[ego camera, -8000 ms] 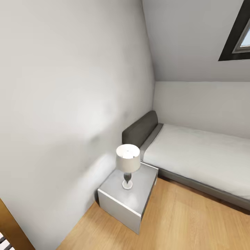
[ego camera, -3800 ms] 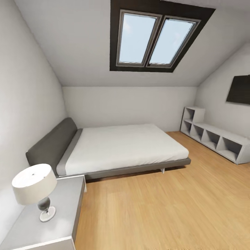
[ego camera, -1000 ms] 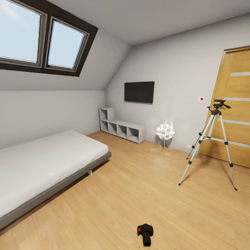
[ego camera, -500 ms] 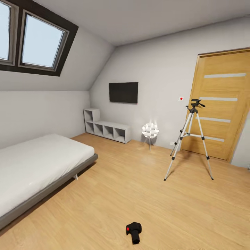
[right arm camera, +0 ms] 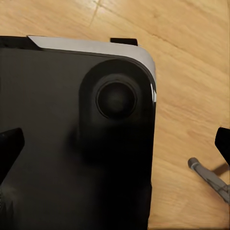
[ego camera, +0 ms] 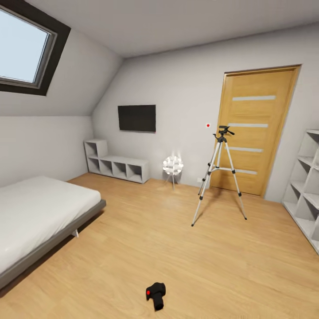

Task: Attach the digital camera to the camera tripod in the bedroom.

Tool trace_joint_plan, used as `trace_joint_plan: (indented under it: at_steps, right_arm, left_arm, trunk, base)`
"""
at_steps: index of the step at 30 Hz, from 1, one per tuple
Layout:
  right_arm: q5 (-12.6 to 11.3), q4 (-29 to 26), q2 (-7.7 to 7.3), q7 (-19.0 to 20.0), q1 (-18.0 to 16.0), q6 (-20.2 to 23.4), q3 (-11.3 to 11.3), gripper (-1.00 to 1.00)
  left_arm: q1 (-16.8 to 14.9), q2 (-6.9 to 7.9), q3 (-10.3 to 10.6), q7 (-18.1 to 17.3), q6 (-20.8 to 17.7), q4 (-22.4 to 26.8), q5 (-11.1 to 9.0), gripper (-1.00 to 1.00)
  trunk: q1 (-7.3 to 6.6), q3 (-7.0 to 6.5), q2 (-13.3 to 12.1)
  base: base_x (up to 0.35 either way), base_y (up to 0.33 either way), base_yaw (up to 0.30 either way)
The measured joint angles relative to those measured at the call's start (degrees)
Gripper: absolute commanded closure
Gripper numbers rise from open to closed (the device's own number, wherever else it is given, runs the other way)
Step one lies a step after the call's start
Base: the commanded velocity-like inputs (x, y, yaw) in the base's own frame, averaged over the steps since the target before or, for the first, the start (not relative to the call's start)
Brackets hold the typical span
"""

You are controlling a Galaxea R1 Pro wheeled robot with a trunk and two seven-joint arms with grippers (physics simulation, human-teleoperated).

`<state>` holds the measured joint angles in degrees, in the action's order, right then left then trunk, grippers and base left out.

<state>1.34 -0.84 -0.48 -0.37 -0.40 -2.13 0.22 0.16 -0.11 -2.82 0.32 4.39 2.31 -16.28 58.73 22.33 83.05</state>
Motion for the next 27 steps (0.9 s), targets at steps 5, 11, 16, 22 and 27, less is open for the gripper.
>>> trace_joint_plan:
  at_steps: [5, 11, 16, 22, 27]
  right_arm:
    - [0.0, 0.0, 0.03, 0.0, 0.0, 0.0, 0.0, -1.0]
    - [0.0, 0.0, 0.04, 0.0, 0.0, 0.0, 0.0, -1.0]
    - [0.0, 0.0, 0.04, 0.0, 0.0, 0.0, 0.0, -1.0]
    - [0.0, 0.0, 0.04, 0.0, 0.0, 0.0, 0.0, -1.0]
    - [0.0, 0.0, 0.02, 0.0, 0.0, 0.0, 0.0, -1.0]
  left_arm:
    - [0.0, 0.0, 0.0, 0.0, 0.0, 0.0, 0.0, -1.0]
    - [0.0, -0.03, 0.0, 0.0, 0.0, 0.0, 0.0, -1.0]
    - [0.0, -0.04, 0.0, 0.0, 0.0, 0.0, 0.0, -1.0]
    - [0.0, -0.04, 0.0, 0.0, 0.0, 0.0, 0.0, -1.0]
    - [0.0, -0.04, 0.0, 0.0, 0.0, 0.0, 0.0, -1.0]
  trunk:
    - [0.0, 0.0, 0.0]
    - [0.0, 0.0, 0.0]
    - [0.0, 0.0, 0.0]
    - [0.0, 0.0, 0.0]
    - [0.0, 0.0, 0.0]
  base:
    - [0.0, 0.0, -0.296]
    - [0.0, 0.0, -0.296]
    - [0.0, 0.0, -0.296]
    - [0.0, 0.0, -0.296]
    - [0.0, 0.0, -0.297]
